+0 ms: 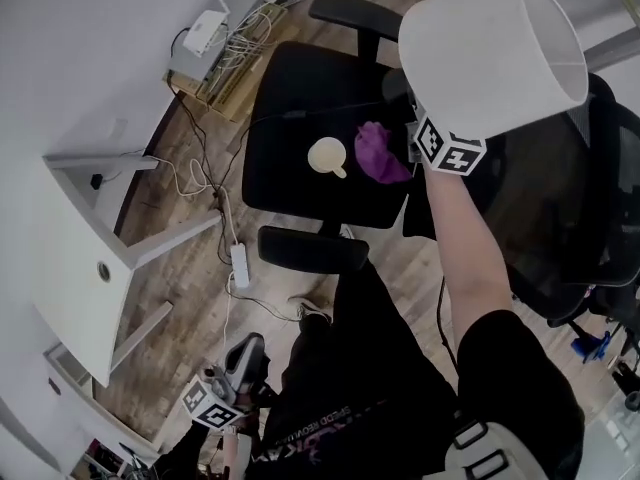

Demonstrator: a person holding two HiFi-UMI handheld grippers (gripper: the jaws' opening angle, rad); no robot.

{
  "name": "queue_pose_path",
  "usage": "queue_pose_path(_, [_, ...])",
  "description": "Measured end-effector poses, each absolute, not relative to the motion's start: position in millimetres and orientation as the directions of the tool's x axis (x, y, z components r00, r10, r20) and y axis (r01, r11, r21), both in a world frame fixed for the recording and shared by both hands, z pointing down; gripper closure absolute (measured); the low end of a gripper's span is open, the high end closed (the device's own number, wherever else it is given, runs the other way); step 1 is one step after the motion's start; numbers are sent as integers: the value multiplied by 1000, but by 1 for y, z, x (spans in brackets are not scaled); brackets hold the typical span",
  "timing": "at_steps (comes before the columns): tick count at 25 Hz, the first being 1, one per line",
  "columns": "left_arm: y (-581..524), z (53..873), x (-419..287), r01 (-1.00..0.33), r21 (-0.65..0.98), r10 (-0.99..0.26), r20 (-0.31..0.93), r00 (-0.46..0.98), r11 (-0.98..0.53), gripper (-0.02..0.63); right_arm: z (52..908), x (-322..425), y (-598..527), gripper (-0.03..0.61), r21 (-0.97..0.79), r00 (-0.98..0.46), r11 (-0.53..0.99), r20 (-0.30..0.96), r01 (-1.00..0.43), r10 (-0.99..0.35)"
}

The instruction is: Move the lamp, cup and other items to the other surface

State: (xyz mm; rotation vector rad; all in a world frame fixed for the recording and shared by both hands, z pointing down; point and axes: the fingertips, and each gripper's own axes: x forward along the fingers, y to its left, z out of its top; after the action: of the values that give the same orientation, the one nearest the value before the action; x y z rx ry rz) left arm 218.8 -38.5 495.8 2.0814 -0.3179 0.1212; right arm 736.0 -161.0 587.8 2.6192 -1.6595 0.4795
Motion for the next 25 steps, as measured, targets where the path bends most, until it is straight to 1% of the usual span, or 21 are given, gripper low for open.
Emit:
queue_pose_path(3, [-34,516,235,-312,816,-162,266,950,-487,618,625,748,-140,436,-188,439,-497,281,-847,-853])
queue_pose_path(7, [-19,537,257,-306,812,-73,312,947,-497,618,674,764,-115,436,-230,473,-553,322,-801,-820])
queue_pose_path(16, [-8,577,256,-395,802,-10,438,899,-449,618,756,770,-91,436,-297,501,-608,364,-736,-785])
queue_pose_path(19, [-6,586,256,-406,799,12,458,889,-443,618,773,771,-89,436,-292,508,-615,369,-732,-779])
queue_pose_path(25, [-3,610,258,-425,799,44,488,872,-426,618,813,760,-98,437,-247,482,-590,383,-769,-788])
